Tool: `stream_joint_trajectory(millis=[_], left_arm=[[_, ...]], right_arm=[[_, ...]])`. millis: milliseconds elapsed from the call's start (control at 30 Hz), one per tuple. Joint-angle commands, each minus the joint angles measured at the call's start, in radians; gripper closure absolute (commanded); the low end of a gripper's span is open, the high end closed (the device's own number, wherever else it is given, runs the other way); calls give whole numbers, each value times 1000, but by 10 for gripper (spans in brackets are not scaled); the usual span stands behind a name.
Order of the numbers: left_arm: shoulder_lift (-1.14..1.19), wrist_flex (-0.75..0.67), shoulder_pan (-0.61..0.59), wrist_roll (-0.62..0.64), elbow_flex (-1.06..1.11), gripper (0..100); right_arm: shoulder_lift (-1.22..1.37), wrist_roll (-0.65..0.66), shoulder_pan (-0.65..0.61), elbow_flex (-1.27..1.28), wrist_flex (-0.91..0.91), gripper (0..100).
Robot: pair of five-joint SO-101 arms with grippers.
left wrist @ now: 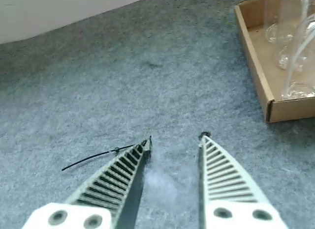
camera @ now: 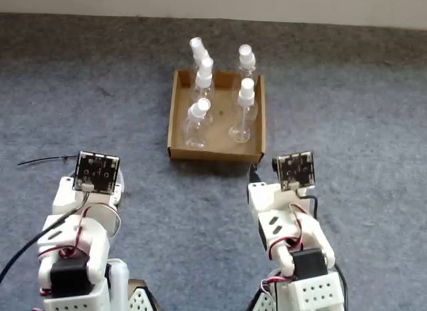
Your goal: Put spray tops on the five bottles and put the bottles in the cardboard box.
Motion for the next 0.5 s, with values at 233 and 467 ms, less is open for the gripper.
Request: stream_joint_trajectory(millis=[233, 467], left_arm=[[-50, -3, -38, 5, 211, 927], [-44, -69, -38, 5, 389, 928]], right_arm=[[-157, 66, 12, 87, 242, 883], [-159, 69, 12, 222, 275, 883]])
